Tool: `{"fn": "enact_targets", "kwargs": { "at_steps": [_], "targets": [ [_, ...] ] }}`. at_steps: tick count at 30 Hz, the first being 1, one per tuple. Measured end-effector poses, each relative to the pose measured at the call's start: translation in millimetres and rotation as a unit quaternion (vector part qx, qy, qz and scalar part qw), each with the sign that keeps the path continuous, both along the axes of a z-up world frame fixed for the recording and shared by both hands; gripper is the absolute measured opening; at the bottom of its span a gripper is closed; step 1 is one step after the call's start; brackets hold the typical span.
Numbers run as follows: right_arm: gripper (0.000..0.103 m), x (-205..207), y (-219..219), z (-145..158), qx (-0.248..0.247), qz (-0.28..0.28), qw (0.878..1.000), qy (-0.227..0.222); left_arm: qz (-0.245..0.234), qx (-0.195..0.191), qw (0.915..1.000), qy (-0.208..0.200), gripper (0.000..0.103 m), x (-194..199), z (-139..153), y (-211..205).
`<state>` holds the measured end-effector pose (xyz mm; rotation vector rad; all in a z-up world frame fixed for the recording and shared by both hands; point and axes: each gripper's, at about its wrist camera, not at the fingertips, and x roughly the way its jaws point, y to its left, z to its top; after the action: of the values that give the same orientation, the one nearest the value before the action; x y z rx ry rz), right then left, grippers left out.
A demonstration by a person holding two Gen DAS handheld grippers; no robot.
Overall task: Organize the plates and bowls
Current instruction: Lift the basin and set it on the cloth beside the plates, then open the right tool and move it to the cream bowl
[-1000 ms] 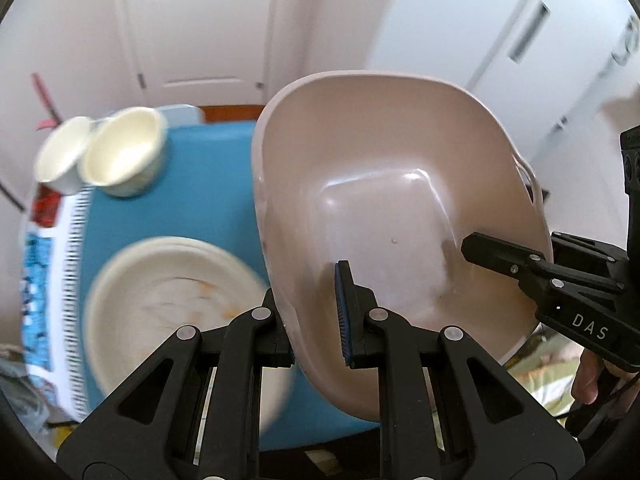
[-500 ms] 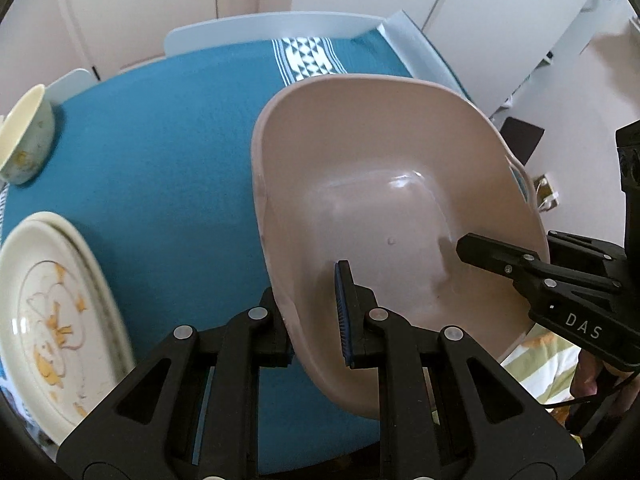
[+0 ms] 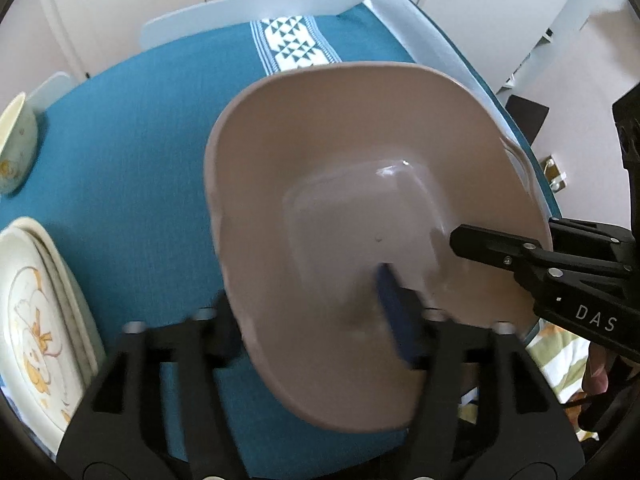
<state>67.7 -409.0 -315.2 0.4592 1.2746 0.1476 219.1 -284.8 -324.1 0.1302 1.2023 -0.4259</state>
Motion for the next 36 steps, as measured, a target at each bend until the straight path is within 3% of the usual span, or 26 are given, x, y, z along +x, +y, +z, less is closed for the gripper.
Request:
{"fn": "enact_targets", "kwargs": {
  "at_steps": [2, 6, 15, 20, 26, 31, 33, 35, 36],
  "targets": [
    [0.016, 0, -2, -1, -0.003, -0.007, 1.000, 0.002, -0.004, -0.002, 1.0000, -0.003, 0.065, 1, 2, -2],
    [0.044, -1, -9, 2, 0.001, -0.022, 1.000, 0.000, -0.008, 0.003, 1.0000, -0.002, 0.065, 2, 1, -3],
    [0.045, -1, -16, 19, -0.006, -0.036, 0.999, -0.013, -0.013, 0.010, 0.9998, -0.006, 0.065, -3, 12, 0],
    [0.067, -2, -18, 44, -0.014, -0.042, 0.998, -0.035, -0.006, 0.016, 0.9998, -0.005, 0.066, -10, 27, 12],
    [0.069, 4, -9, 94, -0.028, -0.020, 0.996, -0.080, 0.017, 0.025, 0.9979, -0.057, 0.066, -21, 77, 43],
    [0.069, 26, 27, 153, -0.037, 0.038, 0.987, -0.154, 0.080, 0.002, 0.9891, -0.124, 0.067, -28, 146, 98],
    [0.073, 40, 48, 181, -0.037, 0.061, 0.977, -0.200, 0.109, -0.012, 0.9831, -0.147, 0.077, -27, 169, 121],
    [0.090, 53, 67, 200, -0.023, 0.078, 0.969, -0.235, 0.144, -0.026, 0.9726, -0.180, 0.098, -25, 196, 150],
    [0.097, 61, 76, 207, -0.013, 0.084, 0.964, -0.251, 0.163, -0.029, 0.9659, -0.199, 0.103, -24, 207, 165]
  ]
}}
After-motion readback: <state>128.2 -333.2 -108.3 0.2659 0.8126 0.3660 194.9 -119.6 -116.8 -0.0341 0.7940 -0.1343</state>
